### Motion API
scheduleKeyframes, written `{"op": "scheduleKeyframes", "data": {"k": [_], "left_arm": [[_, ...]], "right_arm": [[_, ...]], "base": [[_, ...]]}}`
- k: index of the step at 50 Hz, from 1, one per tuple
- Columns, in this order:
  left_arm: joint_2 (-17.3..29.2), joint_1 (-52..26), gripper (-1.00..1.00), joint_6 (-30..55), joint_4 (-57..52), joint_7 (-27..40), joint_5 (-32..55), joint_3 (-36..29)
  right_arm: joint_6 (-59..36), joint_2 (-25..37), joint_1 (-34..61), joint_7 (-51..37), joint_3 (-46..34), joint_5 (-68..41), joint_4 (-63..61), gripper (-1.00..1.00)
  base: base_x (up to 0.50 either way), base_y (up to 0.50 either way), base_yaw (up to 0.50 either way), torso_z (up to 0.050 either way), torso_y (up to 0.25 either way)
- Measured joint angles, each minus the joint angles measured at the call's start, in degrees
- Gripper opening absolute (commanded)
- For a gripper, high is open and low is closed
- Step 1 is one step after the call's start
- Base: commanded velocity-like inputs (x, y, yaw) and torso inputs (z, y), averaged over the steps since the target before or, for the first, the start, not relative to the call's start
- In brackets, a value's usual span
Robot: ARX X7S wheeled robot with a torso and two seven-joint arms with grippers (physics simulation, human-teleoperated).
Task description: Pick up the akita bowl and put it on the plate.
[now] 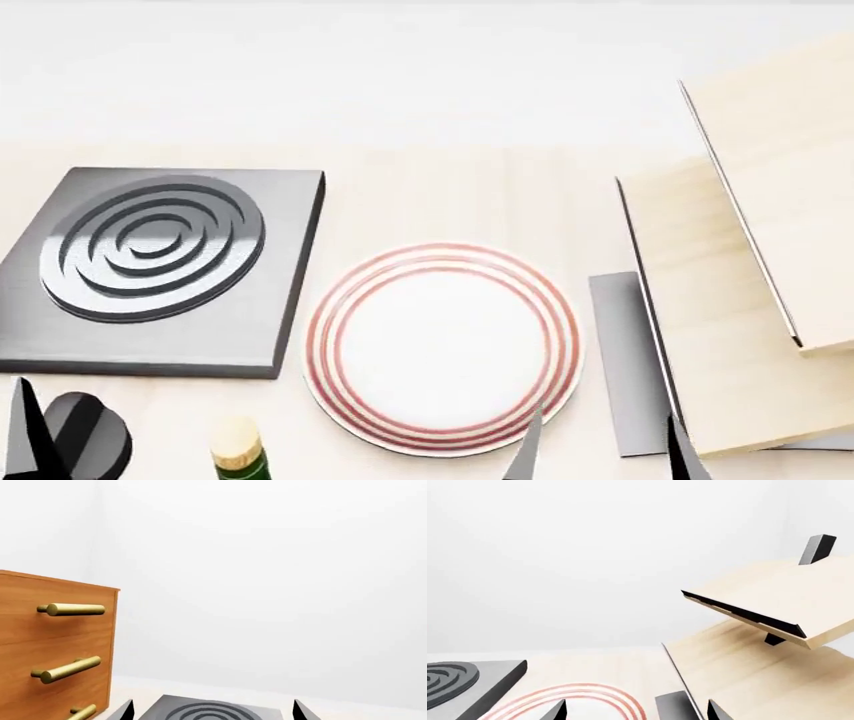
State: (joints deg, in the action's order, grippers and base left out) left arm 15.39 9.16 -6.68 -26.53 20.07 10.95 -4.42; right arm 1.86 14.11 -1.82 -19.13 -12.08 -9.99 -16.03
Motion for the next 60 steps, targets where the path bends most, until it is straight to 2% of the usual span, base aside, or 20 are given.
{"op": "scheduleKeyframes", "data": {"k": [29, 40, 60], "left_arm": [[0.6, 0.0, 1.00, -0.4, 0.3, 0.6, 0.2, -0.6], [0.8, -0.1, 1.00, -0.5, 0.5, 0.8, 0.3, -0.8], [1.0, -0.3, 1.00, -0.7, 1.0, 1.2, 0.3, -1.4]], "right_arm": [[0.3, 0.5, 0.2, -0.7, -0.8, -0.2, 0.4, 1.00], [0.6, 0.7, 0.3, -0.7, -1.1, -0.5, 0.7, 1.00], [1.2, 1.0, 0.5, -0.8, -1.6, -1.1, 1.6, 1.00]], "base": [[0.19, -0.01, 0.00, 0.000, 0.001], [0.01, -0.22, 0.00, 0.000, 0.000], [0.00, 0.00, 0.00, 0.000, 0.000]]}}
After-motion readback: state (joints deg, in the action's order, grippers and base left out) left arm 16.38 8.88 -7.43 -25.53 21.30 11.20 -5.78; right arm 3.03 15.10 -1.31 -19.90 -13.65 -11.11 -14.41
